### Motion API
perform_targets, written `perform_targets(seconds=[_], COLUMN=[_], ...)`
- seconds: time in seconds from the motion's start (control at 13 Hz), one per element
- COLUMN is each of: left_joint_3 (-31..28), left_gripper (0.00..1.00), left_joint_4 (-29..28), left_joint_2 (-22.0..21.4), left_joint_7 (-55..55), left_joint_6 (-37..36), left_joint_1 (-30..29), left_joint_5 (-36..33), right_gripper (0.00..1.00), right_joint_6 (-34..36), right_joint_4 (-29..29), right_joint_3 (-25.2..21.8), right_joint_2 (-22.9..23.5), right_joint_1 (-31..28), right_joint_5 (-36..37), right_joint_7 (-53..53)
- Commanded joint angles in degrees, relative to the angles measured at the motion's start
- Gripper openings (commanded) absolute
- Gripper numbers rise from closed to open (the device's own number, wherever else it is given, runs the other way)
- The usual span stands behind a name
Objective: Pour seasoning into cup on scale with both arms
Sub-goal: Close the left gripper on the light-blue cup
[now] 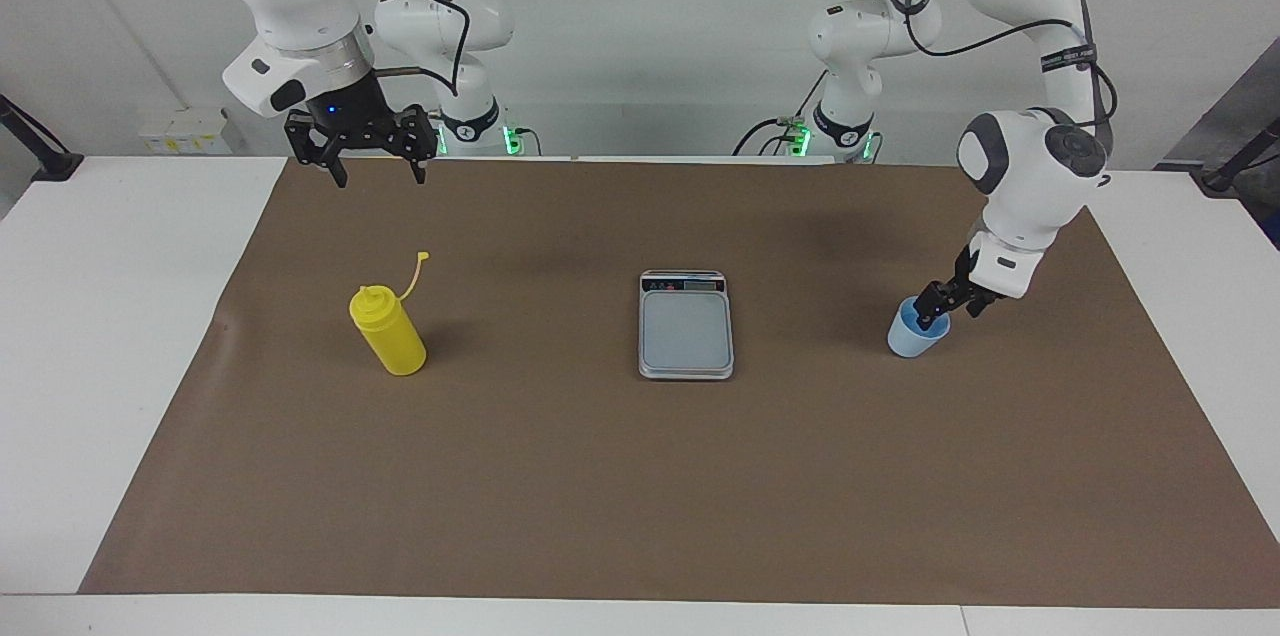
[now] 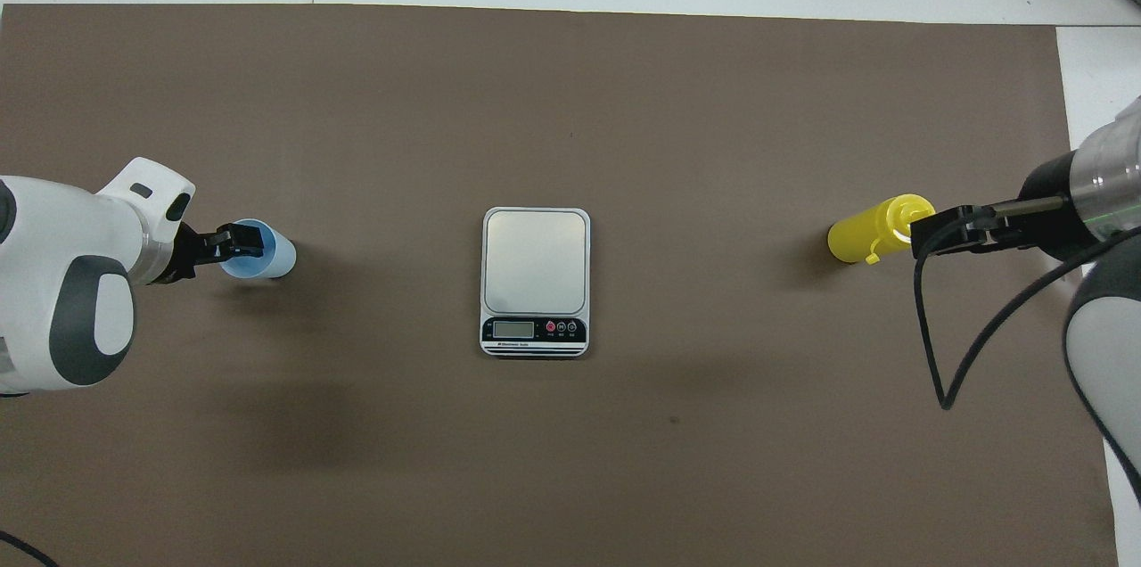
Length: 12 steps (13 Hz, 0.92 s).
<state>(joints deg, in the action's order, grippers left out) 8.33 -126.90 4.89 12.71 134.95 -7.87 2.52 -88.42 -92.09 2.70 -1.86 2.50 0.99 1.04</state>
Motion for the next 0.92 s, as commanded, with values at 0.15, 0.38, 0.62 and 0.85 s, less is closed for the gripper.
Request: perform_targets(seconds=[0.15, 0.38, 0.62, 0.85], left_joint_3=[0.2, 0.2, 0.2, 0.3], left_gripper=[0.26, 0.00, 0.00, 0.00], left_joint_4=[-1.0, -0.4, 3.4, 12.3], left_joint_2=[0.1, 0.4, 1.5, 2.3], left_joint_7=[2.1, 1.3, 1.3, 1.3], left_joint_6=[2.0, 1.5, -2.1, -10.4], left_joint_1=[0.3, 0.4, 0.4, 0.9], left_joint_5=[-0.5, -0.5, -0.6, -0.6], right_gripper=[1.00, 1.00, 1.00, 1.00], right_joint_6=[-0.8, -0.7, -0.5, -0.4], right_joint_4=[-1.9, -1.9, -2.0, -2.0], right_joint_3=[0.3, 0.2, 0.2, 0.2], right_joint_2=[-1.6, -1.6, -1.6, -1.6], right_joint_1=[-1.1, -1.0, -1.9, -1.9], right_joint_5=[-1.3, -1.3, -1.3, -1.3], right_joint_7=[-1.2, -1.3, -1.6, -1.6])
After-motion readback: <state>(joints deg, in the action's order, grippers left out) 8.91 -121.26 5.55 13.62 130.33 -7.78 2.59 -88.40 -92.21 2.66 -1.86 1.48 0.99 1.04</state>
